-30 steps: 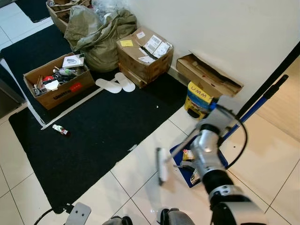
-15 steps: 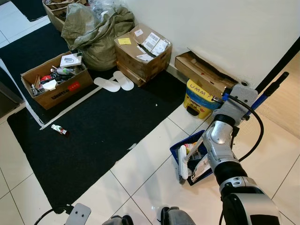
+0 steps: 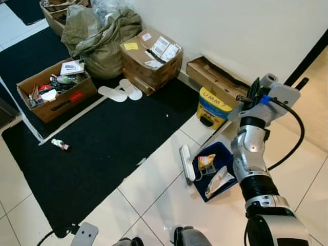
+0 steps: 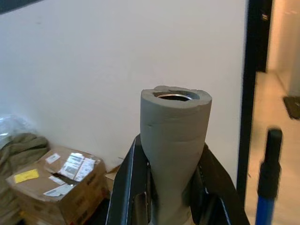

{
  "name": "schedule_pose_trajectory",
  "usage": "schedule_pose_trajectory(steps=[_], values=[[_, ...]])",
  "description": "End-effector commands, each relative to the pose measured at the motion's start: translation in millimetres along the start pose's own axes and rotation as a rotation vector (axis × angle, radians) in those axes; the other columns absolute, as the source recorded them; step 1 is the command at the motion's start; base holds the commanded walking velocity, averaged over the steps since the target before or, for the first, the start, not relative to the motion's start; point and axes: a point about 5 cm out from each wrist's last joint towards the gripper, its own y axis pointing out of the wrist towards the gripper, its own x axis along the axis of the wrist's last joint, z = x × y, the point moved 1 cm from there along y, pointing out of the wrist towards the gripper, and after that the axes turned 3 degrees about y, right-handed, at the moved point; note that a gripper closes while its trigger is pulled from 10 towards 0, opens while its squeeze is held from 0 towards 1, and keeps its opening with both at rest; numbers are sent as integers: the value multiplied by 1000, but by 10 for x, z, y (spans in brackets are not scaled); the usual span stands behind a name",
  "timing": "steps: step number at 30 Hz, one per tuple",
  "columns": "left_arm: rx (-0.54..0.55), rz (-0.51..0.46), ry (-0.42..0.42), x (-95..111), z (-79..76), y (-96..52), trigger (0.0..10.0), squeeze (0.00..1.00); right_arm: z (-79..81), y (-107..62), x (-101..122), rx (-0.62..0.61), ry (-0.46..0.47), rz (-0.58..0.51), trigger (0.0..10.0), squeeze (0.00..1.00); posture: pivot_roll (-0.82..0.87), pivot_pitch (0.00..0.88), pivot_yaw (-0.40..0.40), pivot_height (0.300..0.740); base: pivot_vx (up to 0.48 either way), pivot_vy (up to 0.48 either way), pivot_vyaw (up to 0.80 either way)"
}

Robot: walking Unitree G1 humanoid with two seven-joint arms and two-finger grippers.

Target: Sweep floor

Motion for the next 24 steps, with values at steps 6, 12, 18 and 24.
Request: schedule_pose_trajectory(steps=[6,12,18,24], values=[[-23,60,-60,-43,-163,33,10000,0,15,112,159,100,27,-1,10000,0,-75,142,-11,740,0,0,0],[-7,82,-97,-32,-164,54,10000,0,158,55,41,226,128,180,10000,0,-73,107,-15,740,0,0,0],[19,110,-129,-47,-149,60,10000,0,377,-131,-124,367,286,355,10000,0,-67,70,-14,740,0,0,0],[37,139,-153,-58,-133,67,10000,0,471,-380,-394,432,285,505,10000,0,-64,38,-11,740,0,0,0]])
